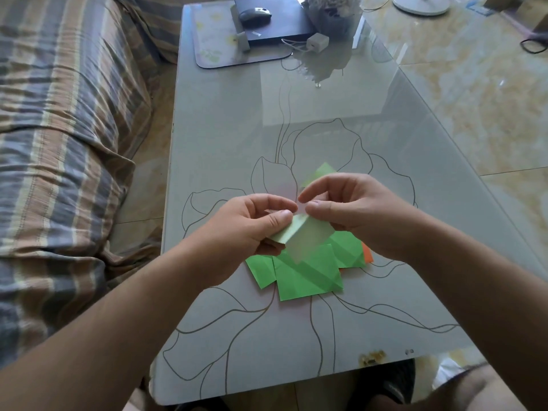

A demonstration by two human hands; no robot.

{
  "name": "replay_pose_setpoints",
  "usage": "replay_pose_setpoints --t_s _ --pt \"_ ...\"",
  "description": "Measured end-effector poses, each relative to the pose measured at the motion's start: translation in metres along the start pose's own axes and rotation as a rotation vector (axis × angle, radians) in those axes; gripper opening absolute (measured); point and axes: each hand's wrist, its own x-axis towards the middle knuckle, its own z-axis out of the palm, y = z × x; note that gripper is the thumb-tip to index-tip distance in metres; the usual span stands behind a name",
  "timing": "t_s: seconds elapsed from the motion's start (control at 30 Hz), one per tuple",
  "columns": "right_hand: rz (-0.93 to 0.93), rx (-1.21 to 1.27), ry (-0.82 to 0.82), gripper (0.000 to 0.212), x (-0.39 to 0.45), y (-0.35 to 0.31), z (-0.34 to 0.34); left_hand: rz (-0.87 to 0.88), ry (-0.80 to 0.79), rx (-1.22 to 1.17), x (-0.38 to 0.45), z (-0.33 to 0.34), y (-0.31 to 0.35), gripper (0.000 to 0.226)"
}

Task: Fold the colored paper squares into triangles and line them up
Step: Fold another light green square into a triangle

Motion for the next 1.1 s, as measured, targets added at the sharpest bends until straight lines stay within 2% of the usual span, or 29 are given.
replay_pose_setpoints --t_s 0.07,0.13,0.27,0.37,0.47,0.57,0.67,0.77,0.97,1.1 --pt "0.007 0.004 -0.025 0.025 -0.001 0.001 -0.001 -0.015 0.073 -0.077 0.002 -0.002 0.002 0.02" --pt "0.019 -0.024 -0.066 0.021 -0.002 0.001 0.0 -0.002 0.123 -0.137 0.002 -0.005 0.004 0.033" --pt "0.037 -0.045 -0.111 0.026 -0.002 0.002 0.007 0.033 0.162 -0.12 0.001 -0.005 0.007 0.049" --pt "0.021 -0.046 -0.068 0.024 -0.001 0.005 0.012 0.055 0.187 -0.153 0.002 -0.002 0.004 0.054" --pt "0.011 -0.029 -0.02 0.026 0.001 0.009 0.017 0.038 0.184 -0.346 0.004 0.001 0.005 0.053" --pt "0.029 0.024 0.066 0.027 0.003 0.01 0.019 0.008 0.112 -0.506 0.004 0.003 0.004 0.056" --pt "0.084 0.092 0.118 0.023 0.005 0.009 0.021 0.078 0.066 -0.363 0.003 0.006 -0.001 0.056" --pt "0.108 0.12 0.113 0.017 0.005 0.01 0.023 0.17 0.093 -0.194 0.004 0.008 -0.007 0.043" --pt "0.049 0.1 0.14 0.008 0.005 0.012 0.023 0.136 0.164 -0.18 0.006 0.01 -0.01 0.029" --pt "0.015 0.082 0.19 0.016 0.006 0.017 0.023 0.139 0.148 -0.195 0.005 0.013 -0.01 0.035"
